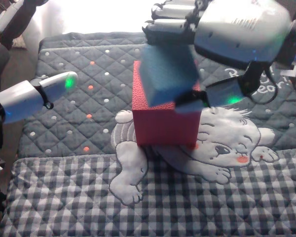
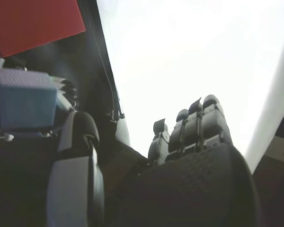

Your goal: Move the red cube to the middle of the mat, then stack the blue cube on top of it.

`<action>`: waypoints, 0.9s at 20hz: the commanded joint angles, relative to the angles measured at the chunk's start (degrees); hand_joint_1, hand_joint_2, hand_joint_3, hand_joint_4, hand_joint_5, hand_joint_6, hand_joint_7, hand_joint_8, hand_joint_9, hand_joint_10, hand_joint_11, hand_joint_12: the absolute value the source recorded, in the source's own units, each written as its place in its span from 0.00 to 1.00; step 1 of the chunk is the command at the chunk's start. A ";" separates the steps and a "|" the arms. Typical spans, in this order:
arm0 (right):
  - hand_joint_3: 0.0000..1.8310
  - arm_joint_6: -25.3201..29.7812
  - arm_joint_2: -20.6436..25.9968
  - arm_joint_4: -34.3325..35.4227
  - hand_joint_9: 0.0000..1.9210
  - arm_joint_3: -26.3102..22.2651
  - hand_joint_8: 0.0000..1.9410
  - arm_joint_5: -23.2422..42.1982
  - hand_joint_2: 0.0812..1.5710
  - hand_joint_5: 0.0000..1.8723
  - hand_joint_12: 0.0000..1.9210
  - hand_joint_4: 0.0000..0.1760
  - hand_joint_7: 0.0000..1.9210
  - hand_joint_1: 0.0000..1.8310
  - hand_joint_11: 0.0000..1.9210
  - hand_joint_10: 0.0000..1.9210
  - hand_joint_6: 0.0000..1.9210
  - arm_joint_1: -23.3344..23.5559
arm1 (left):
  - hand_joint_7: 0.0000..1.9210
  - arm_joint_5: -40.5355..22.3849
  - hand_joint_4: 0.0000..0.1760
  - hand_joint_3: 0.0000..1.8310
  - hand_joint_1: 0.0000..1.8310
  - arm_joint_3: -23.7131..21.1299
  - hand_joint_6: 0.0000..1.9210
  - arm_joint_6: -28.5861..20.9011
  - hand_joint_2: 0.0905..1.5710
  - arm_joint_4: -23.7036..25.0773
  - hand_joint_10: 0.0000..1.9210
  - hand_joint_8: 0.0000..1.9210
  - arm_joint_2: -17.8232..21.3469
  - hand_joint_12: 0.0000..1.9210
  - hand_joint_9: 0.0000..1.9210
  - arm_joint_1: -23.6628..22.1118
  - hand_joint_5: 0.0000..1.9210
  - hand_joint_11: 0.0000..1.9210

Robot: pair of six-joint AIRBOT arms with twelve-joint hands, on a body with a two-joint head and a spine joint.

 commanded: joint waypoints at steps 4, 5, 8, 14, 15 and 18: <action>0.00 0.05 0.23 1.21 0.00 0.12 0.03 5.45 0.89 0.00 0.55 0.00 0.02 0.17 0.00 0.14 0.10 0.63 | 0.00 -7.86 1.00 0.00 0.40 0.06 0.00 -0.24 0.65 0.58 0.00 0.00 -0.20 0.00 0.00 -0.06 0.00 0.00; 0.00 0.04 0.23 1.18 0.00 0.34 0.01 4.80 0.89 0.00 0.46 0.00 0.00 0.15 0.00 0.07 0.03 0.63 | 0.00 -8.06 1.00 0.00 0.39 0.01 0.00 -0.24 0.65 0.35 0.00 0.00 -0.21 0.00 0.00 0.10 0.00 0.00; 0.00 0.04 0.24 1.29 0.00 0.78 0.00 3.45 0.89 0.00 0.14 0.00 0.00 0.12 0.00 0.00 0.00 0.63 | 0.00 -8.69 1.00 0.00 0.38 -0.19 0.00 -0.25 0.66 -0.16 0.00 0.00 -0.18 0.00 0.00 0.65 0.00 0.00; 0.00 0.05 2.23 1.53 0.00 -0.31 0.00 3.41 0.85 0.02 0.01 0.00 0.00 0.17 0.00 0.00 0.01 0.61 | 0.00 -9.54 1.00 0.00 0.36 -0.52 0.00 -0.27 0.67 -0.81 0.00 0.00 -0.10 0.00 0.00 1.37 0.00 0.00; 0.00 0.05 2.54 1.52 0.00 -0.42 0.00 3.38 0.86 0.03 0.00 0.00 0.00 0.18 0.00 0.00 0.01 0.57 | 0.00 -9.62 1.00 0.00 0.34 -0.56 0.00 -0.27 0.67 -0.90 0.00 0.00 -0.10 0.00 0.00 1.46 0.00 0.00; 0.00 0.05 3.47 1.40 0.00 -0.56 0.00 2.59 0.87 0.02 0.31 0.00 0.00 0.17 0.00 0.00 0.01 0.46 | 0.00 -10.19 1.00 0.00 0.35 -0.76 0.00 -0.28 0.67 -1.44 0.00 0.00 0.04 0.00 0.00 2.14 0.00 0.00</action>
